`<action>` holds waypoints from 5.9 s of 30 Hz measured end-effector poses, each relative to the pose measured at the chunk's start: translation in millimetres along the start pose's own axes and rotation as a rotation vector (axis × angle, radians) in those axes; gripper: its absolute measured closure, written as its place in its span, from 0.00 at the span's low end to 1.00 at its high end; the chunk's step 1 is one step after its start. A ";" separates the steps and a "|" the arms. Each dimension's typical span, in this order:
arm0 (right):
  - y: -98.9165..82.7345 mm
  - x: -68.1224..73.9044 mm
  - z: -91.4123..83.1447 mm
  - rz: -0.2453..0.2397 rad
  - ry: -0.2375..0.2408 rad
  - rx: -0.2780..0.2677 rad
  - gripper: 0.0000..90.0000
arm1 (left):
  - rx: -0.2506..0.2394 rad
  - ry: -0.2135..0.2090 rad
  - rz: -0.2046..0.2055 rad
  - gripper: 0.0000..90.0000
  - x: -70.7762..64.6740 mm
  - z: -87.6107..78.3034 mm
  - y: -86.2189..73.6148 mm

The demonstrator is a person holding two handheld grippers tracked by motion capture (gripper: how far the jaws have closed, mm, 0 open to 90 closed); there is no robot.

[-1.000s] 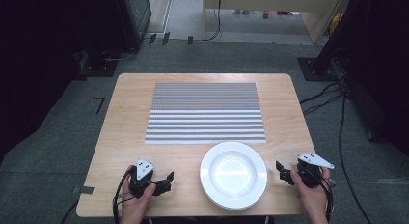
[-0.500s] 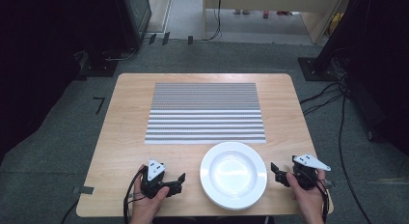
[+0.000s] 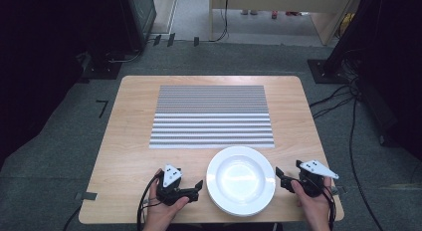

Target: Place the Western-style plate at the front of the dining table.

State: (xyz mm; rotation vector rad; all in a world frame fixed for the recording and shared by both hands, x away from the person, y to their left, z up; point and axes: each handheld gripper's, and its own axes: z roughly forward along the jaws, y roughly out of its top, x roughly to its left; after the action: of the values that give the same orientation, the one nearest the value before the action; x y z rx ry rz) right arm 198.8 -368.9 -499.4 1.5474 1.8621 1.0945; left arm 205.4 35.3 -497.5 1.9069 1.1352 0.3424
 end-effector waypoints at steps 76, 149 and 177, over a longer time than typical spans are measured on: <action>-1.6 19.3 -3.3 0.472 0.329 -0.062 0.89 | 0.001 -0.178 -0.032 0.46 -29.9 25.3 5.8; 46.0 61.4 7.6 0.403 0.462 -0.253 0.88 | -0.183 -0.147 -0.180 0.74 6.3 -16.7 44.6; 98.1 78.0 37.2 0.353 0.540 -0.277 0.91 | -0.238 -0.106 -0.240 0.76 46.2 -22.5 81.0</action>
State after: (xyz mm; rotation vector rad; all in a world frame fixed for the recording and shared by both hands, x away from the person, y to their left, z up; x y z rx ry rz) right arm 265.3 -279.8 -430.6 1.5504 1.6730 2.0030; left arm 263.9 68.1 -428.9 1.5459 1.1816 0.2290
